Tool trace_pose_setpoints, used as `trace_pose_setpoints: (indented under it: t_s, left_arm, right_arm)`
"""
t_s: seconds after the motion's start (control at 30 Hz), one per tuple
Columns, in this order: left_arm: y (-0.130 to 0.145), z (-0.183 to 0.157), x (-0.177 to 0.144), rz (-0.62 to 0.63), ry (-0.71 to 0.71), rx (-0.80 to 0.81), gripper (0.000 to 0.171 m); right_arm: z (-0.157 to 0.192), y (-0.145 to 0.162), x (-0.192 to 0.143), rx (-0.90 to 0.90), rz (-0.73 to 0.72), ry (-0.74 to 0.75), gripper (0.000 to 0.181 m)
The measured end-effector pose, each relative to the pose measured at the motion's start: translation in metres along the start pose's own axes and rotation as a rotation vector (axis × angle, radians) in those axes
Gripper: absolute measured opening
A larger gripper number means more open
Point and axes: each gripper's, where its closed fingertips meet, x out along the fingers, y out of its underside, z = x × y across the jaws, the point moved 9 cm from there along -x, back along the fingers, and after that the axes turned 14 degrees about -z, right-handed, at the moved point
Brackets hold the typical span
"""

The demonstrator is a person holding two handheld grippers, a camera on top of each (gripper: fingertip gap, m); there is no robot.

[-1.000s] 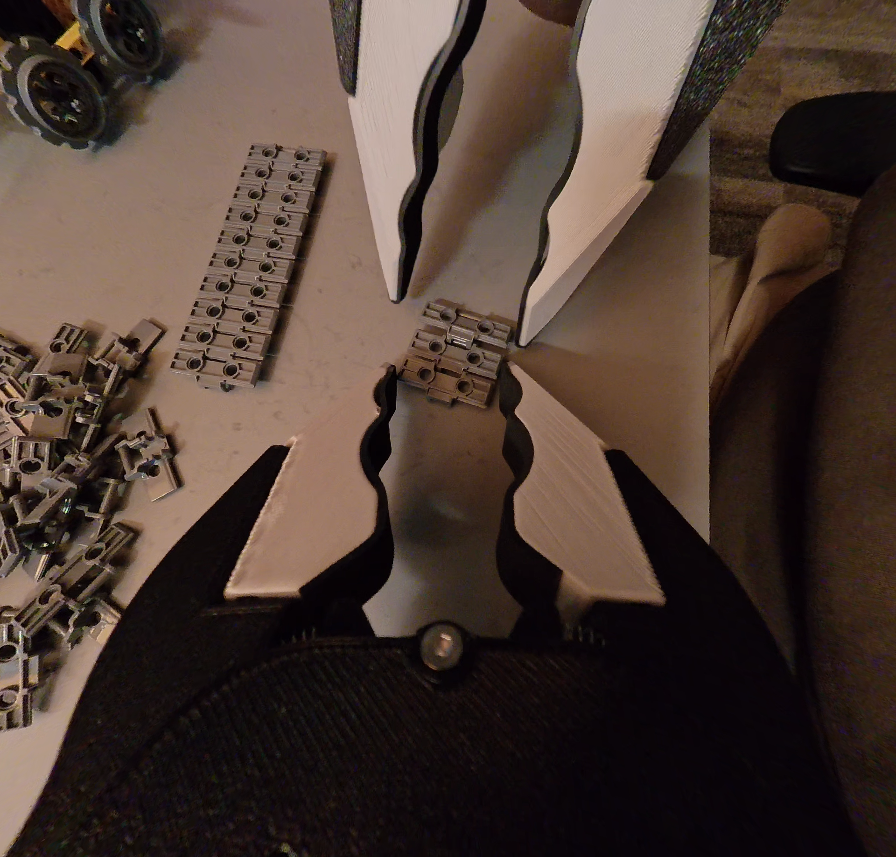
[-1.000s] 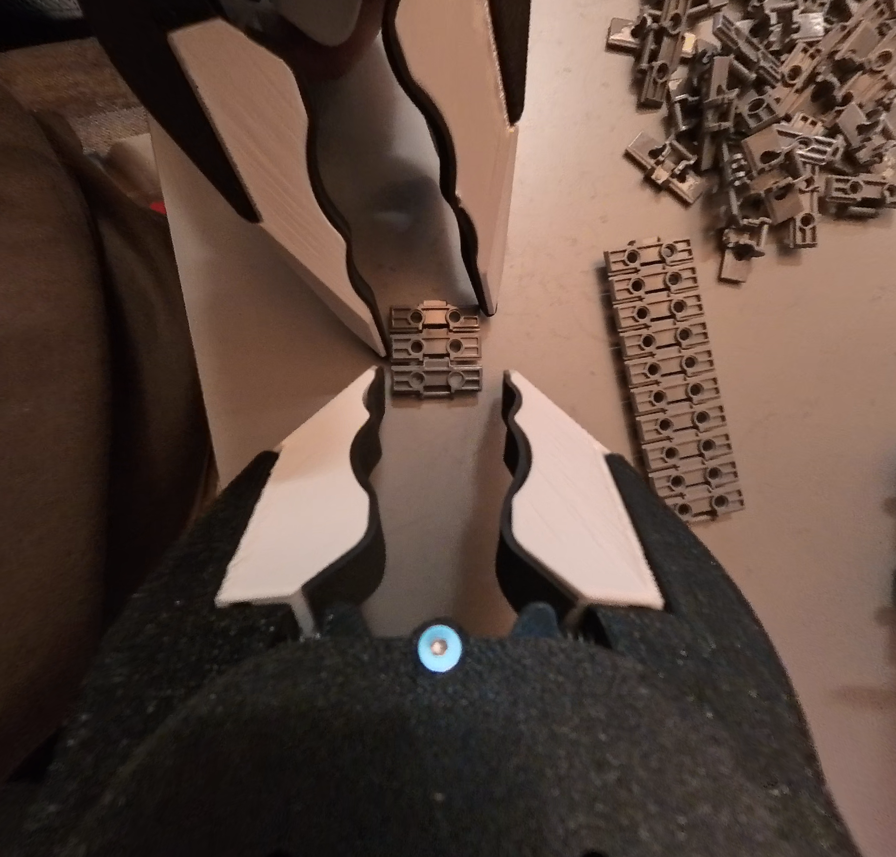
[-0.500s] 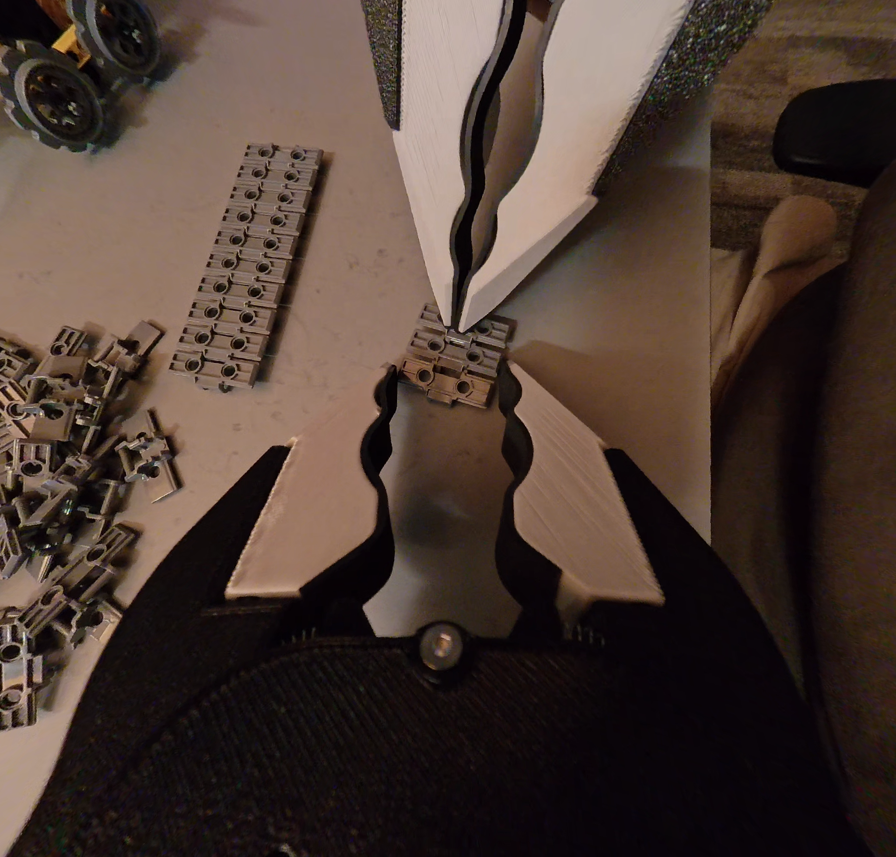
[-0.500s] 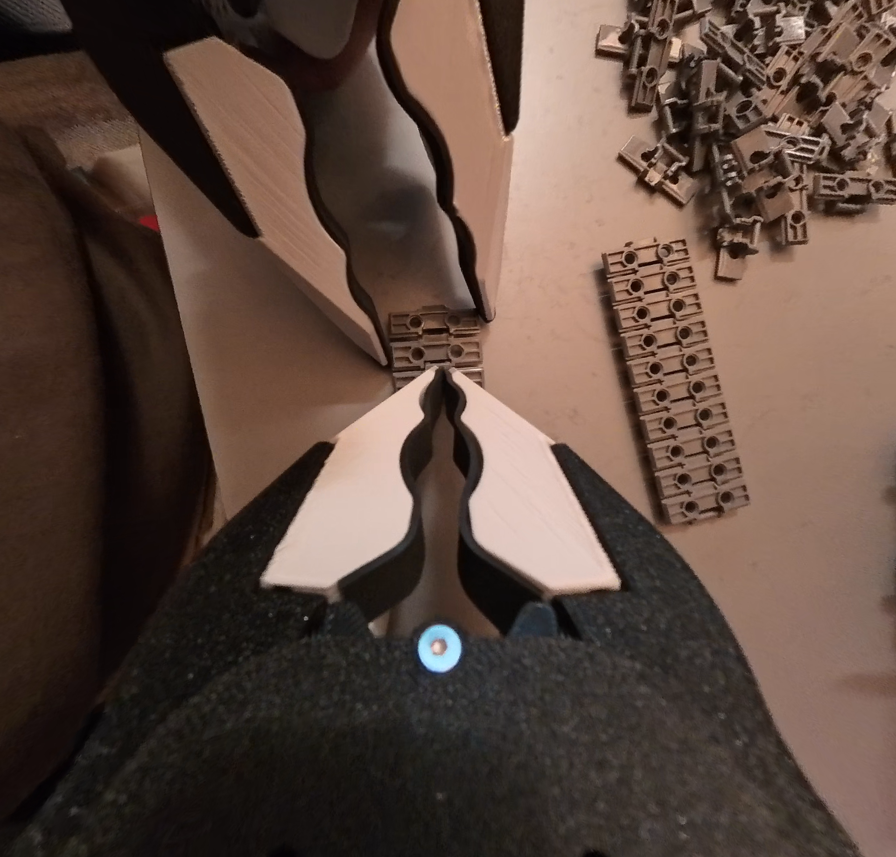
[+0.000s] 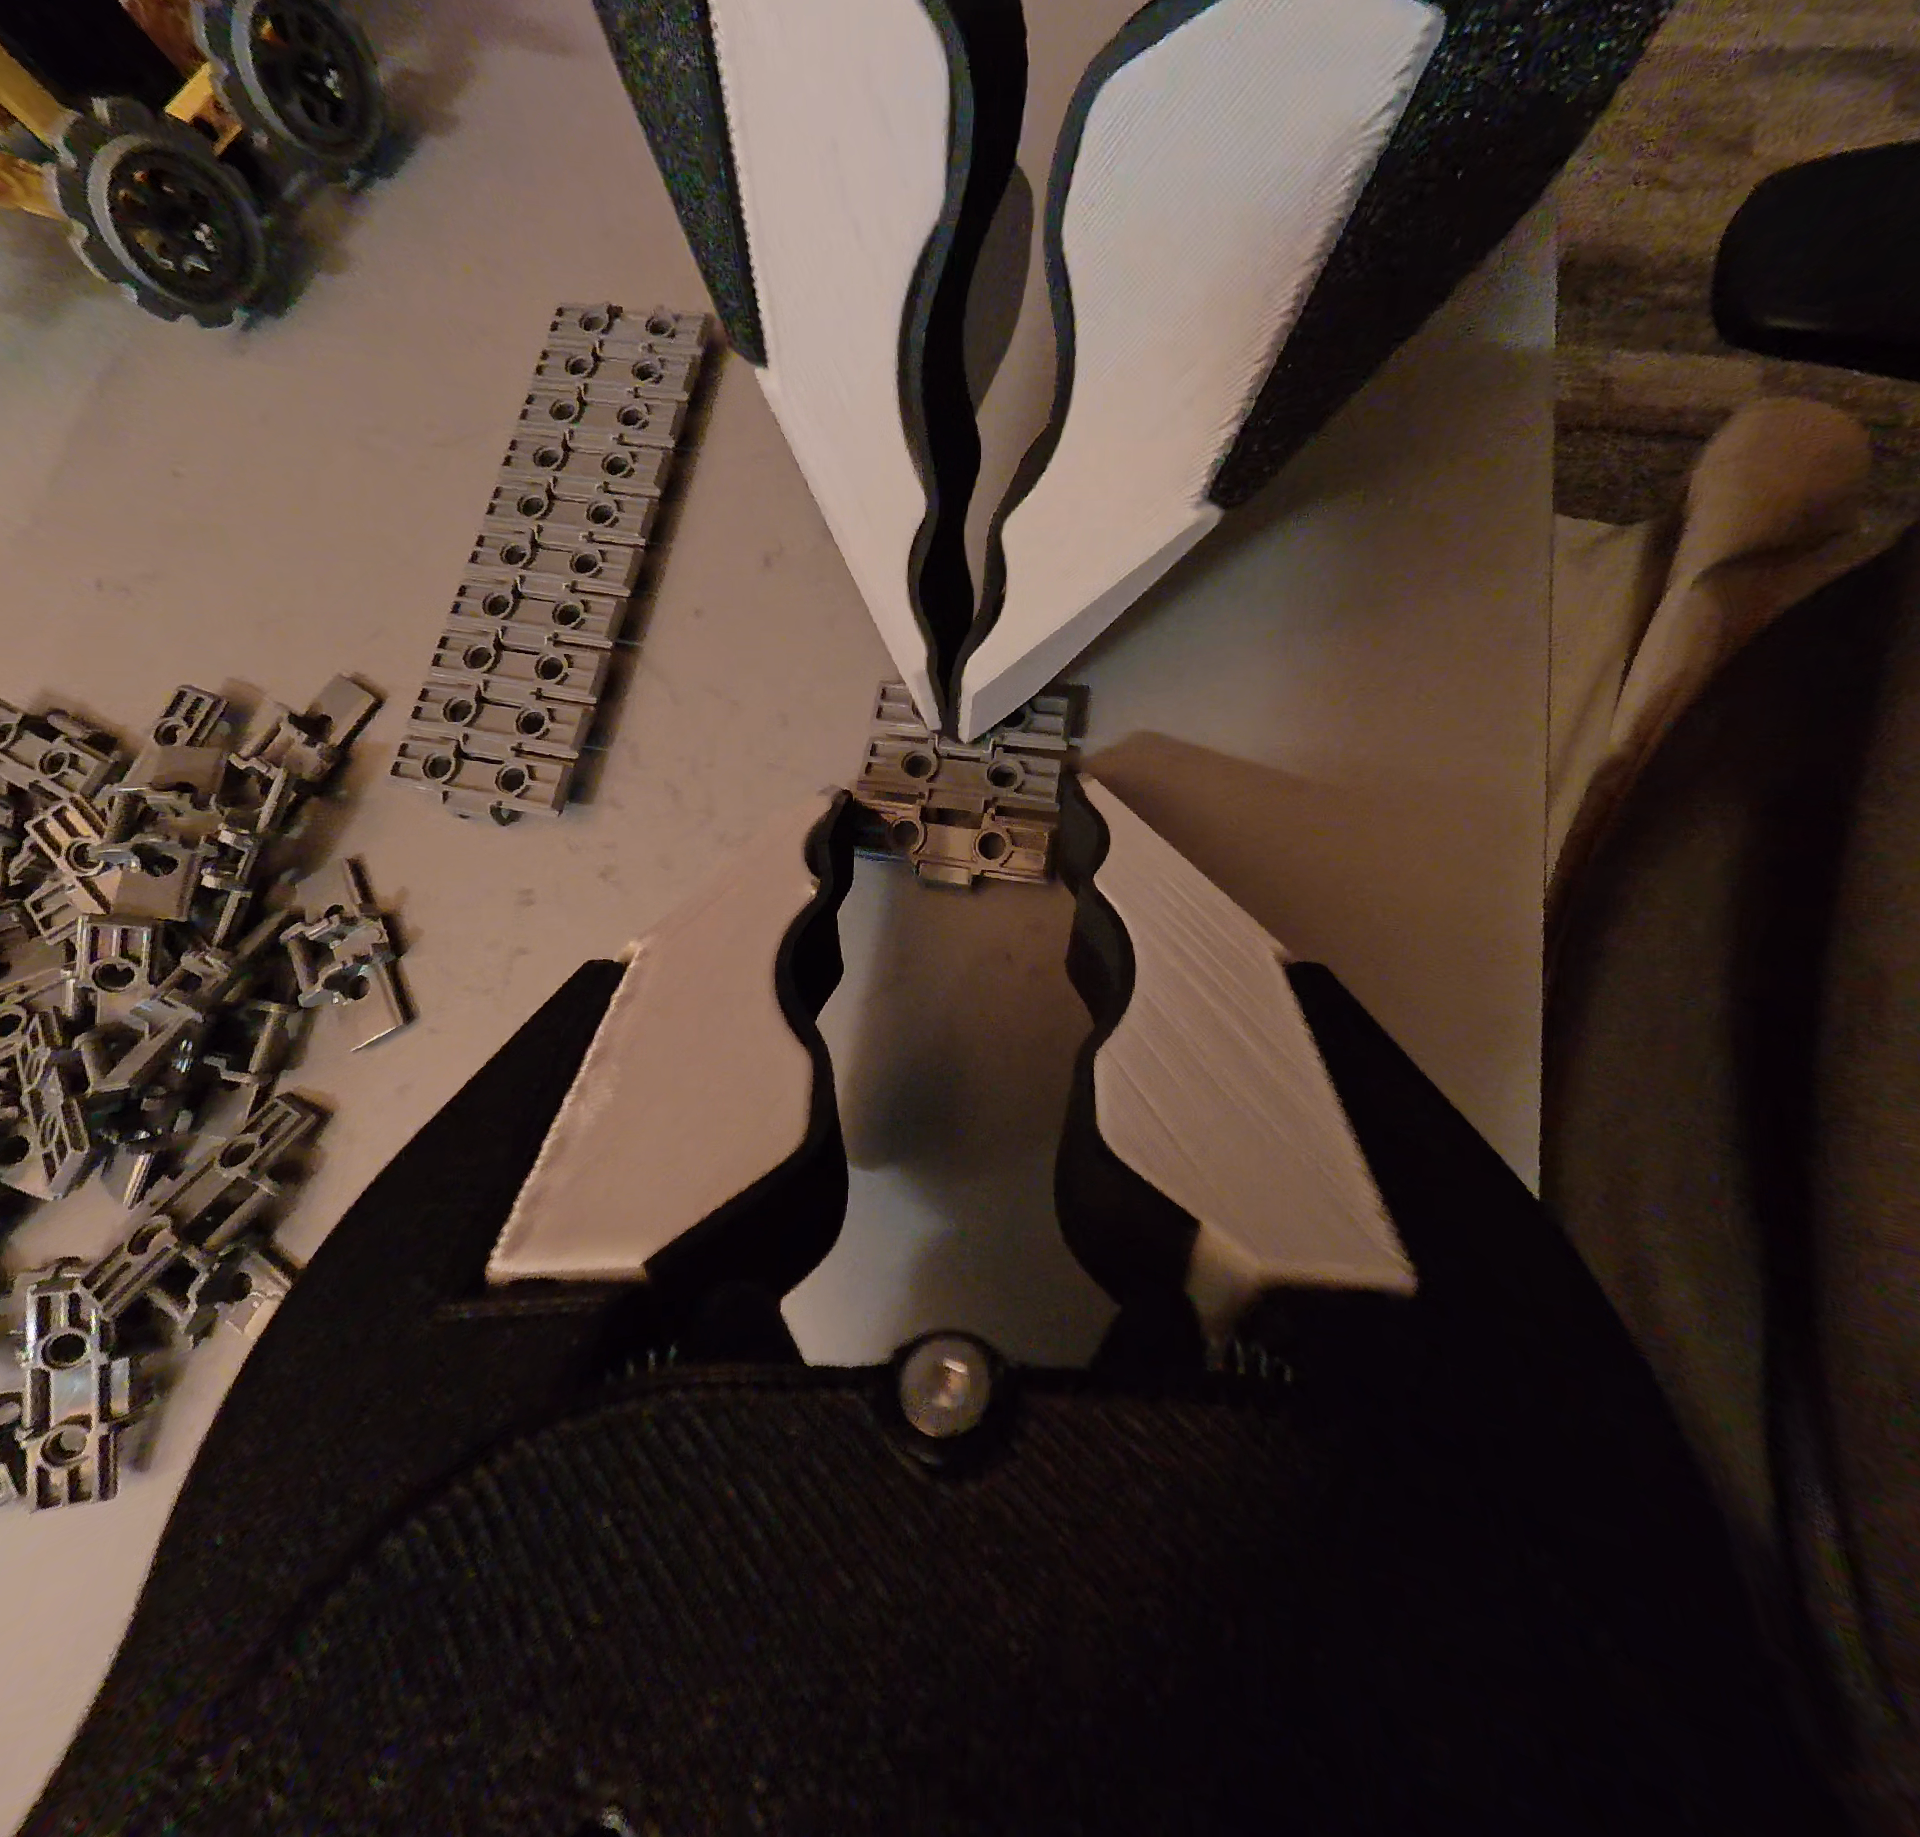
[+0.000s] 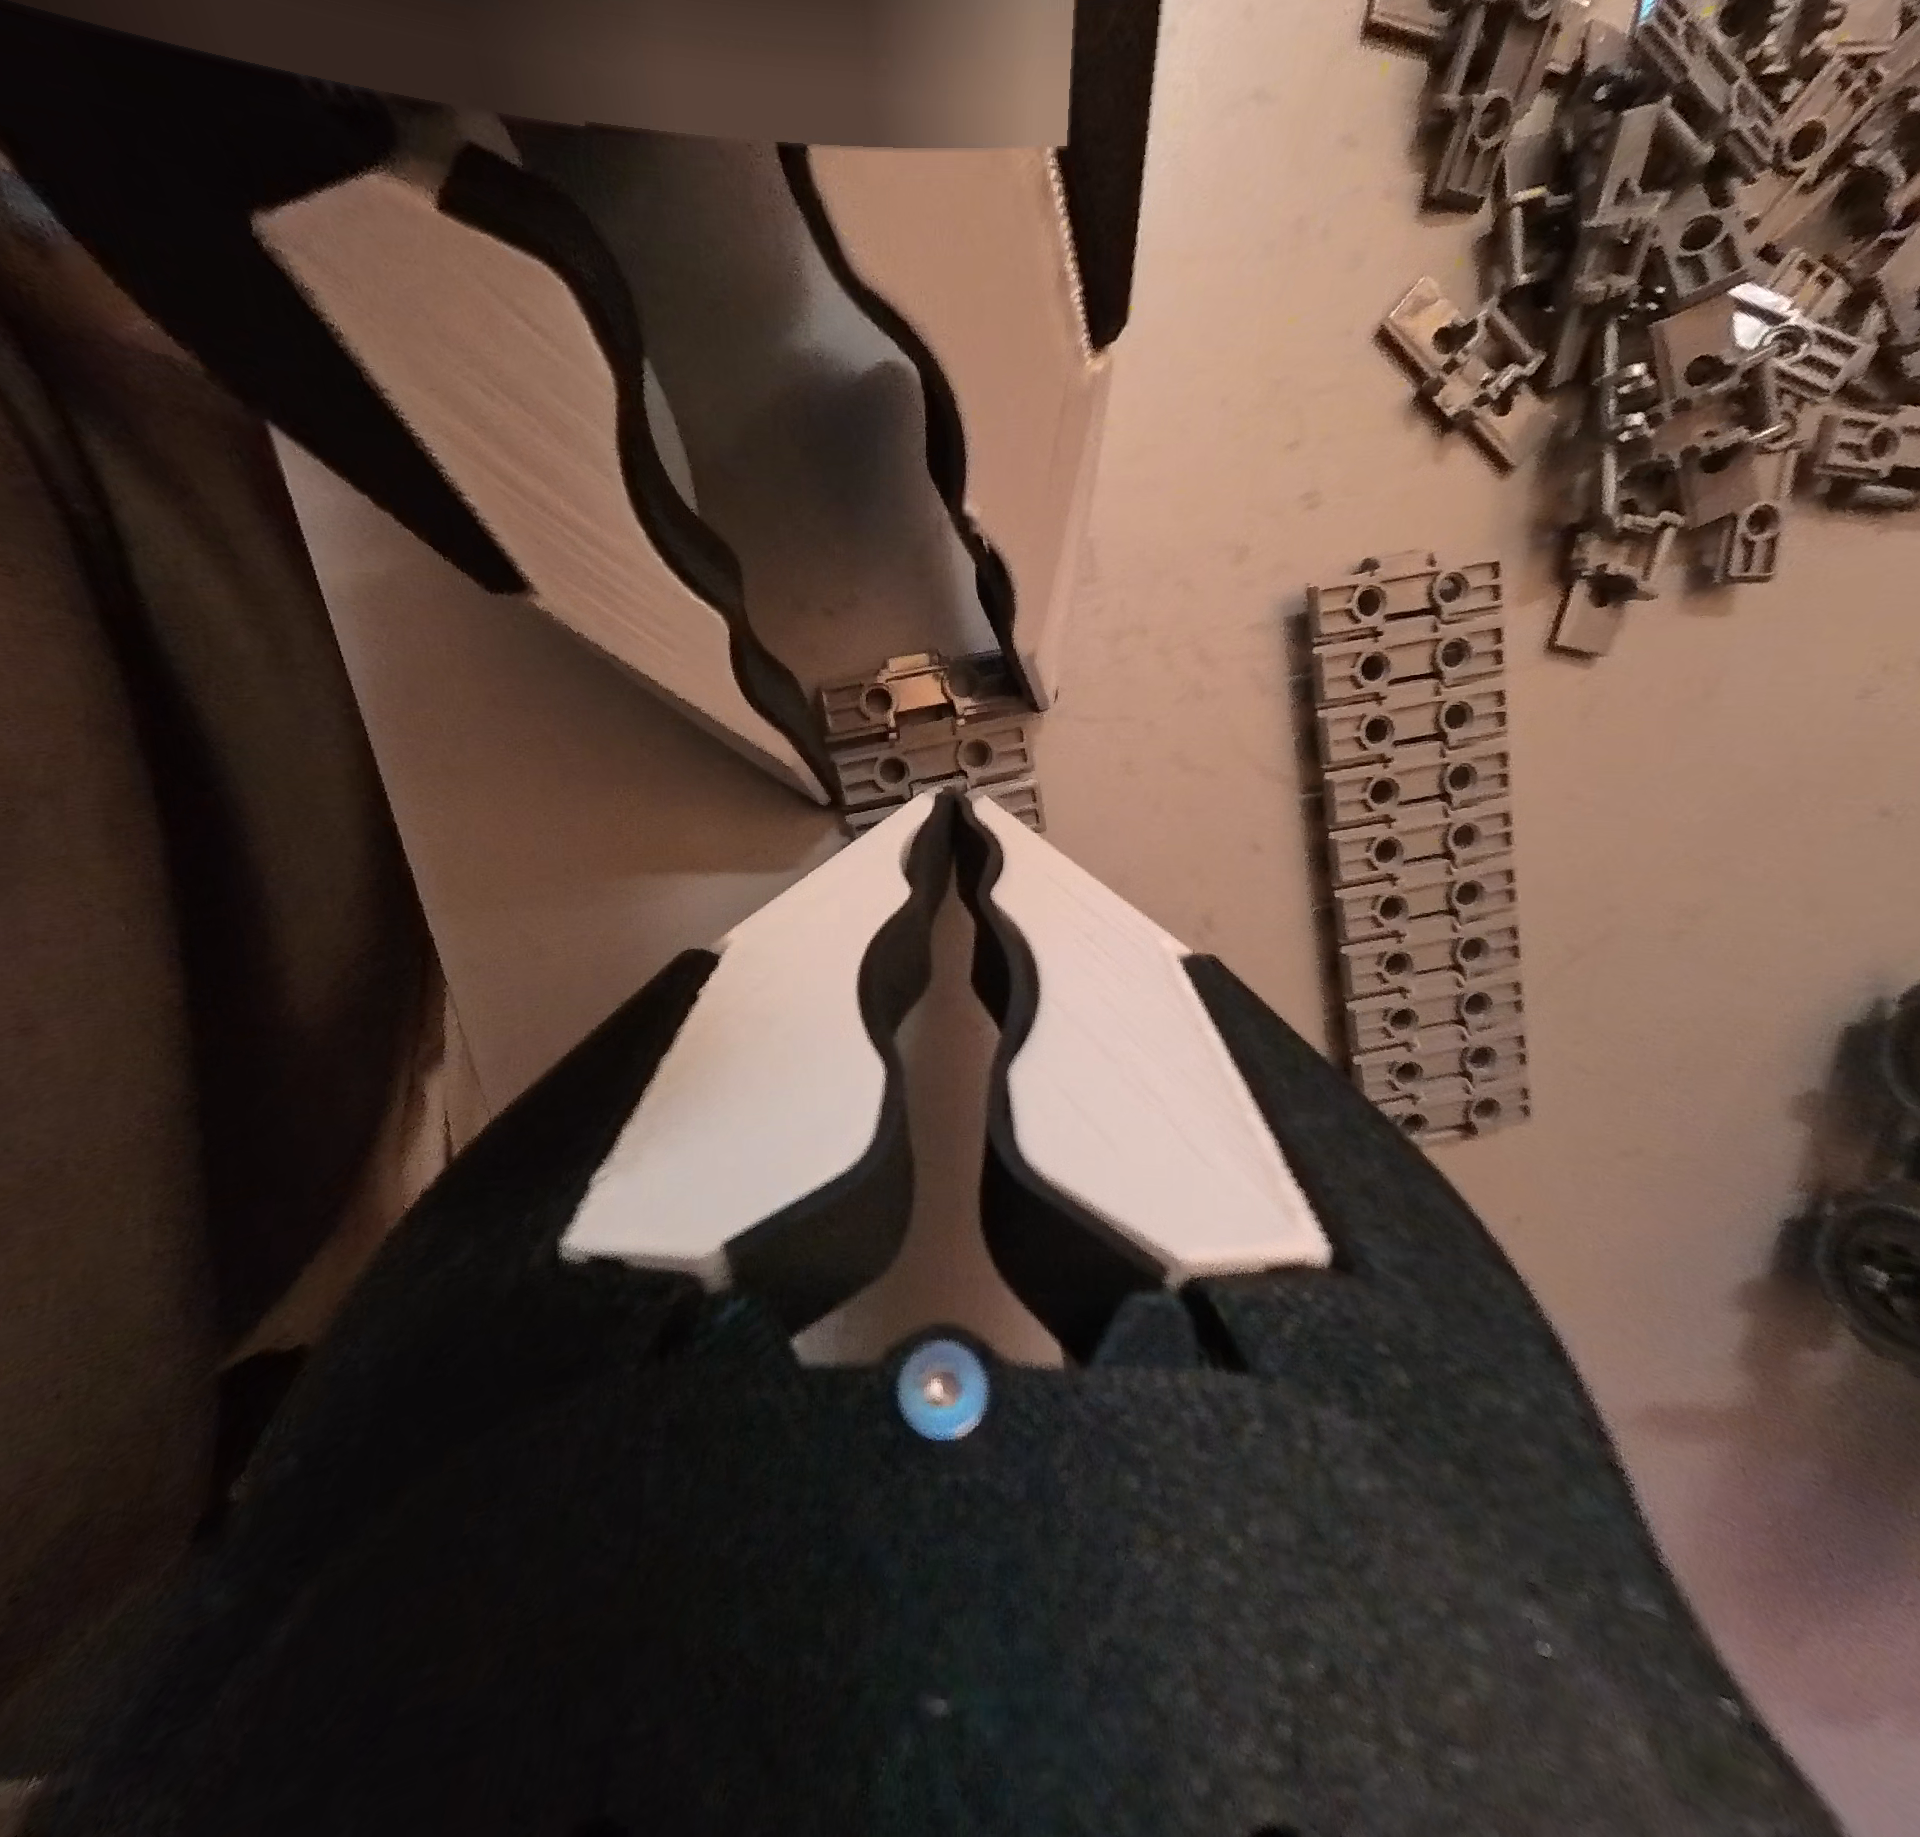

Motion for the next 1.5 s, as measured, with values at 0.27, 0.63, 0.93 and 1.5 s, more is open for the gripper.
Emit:
trace_pose_setpoints:
  t_s: [0.27,0.63,0.93,1.5]
  left_arm:
    - [0.001,0.002,-0.001,0.003,-0.001,-0.023,0.038]
    - [-0.001,0.005,-0.011,-0.062,-0.029,-0.070,0.049]
    - [-0.006,0.024,-0.040,-0.179,-0.200,-0.150,0.068]
    - [-0.025,0.017,-0.058,-0.250,-0.303,-0.157,0.067]
  right_arm:
    - [-0.004,0.002,0.002,0.058,-0.048,-0.030,0.000]
    - [-0.014,0.018,-0.023,0.212,-0.365,0.097,0.020]
    - [-0.047,0.095,-0.061,0.409,-0.400,0.560,0.065]
    - [-0.088,0.154,-0.074,0.661,-0.297,0.666,0.120]
